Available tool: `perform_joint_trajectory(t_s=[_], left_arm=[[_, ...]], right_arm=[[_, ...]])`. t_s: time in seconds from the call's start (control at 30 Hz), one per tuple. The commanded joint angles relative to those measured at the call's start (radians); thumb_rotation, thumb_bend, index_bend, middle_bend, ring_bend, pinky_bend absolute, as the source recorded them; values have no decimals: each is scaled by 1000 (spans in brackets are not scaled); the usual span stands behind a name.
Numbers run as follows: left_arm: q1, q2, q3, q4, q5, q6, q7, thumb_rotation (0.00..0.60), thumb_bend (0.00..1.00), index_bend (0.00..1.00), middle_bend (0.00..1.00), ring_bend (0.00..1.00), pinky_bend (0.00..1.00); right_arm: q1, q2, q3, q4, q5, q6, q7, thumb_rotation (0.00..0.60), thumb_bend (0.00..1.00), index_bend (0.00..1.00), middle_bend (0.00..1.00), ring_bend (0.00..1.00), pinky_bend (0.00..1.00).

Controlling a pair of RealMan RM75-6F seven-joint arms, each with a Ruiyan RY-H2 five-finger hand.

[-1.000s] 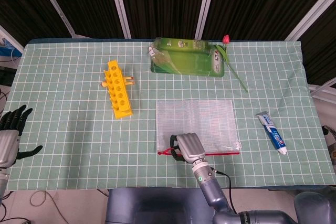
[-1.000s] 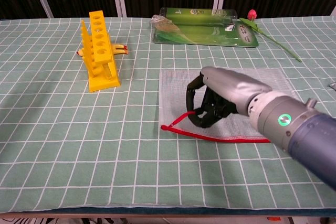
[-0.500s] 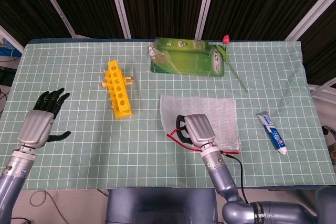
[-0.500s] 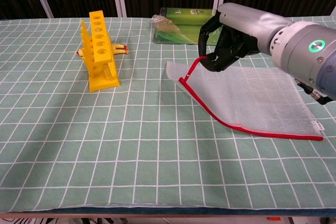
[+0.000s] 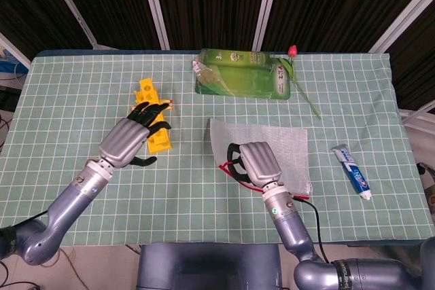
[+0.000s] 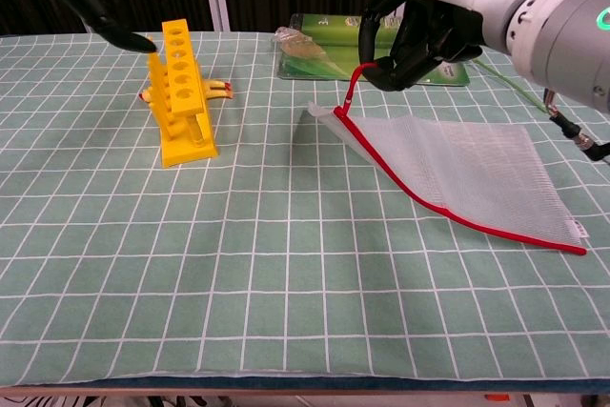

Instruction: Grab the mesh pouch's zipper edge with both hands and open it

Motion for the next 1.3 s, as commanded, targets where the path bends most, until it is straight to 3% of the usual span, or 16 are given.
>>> perform_joint_trajectory(t_s=[0.03,0.6,1.3], left_arm=[[-75,-46,-8,16,-69,-57,53,600,175,313,0,0,0],[-258,-233,27,117,-243,-62,156,600,215,362,11,0,0],[-357,-361,48,196,-363,-25,184,600,280,449,39,0,0]], right_arm=[[8,4,-4,-9,5,8,-2,600,644,656,1000,1000,984],[39,23,-19,-30,27,44,16,600,647,663,1000,1000,984],[36,71,-38,-45,27,59,67,600,661,673,1000,1000,984]])
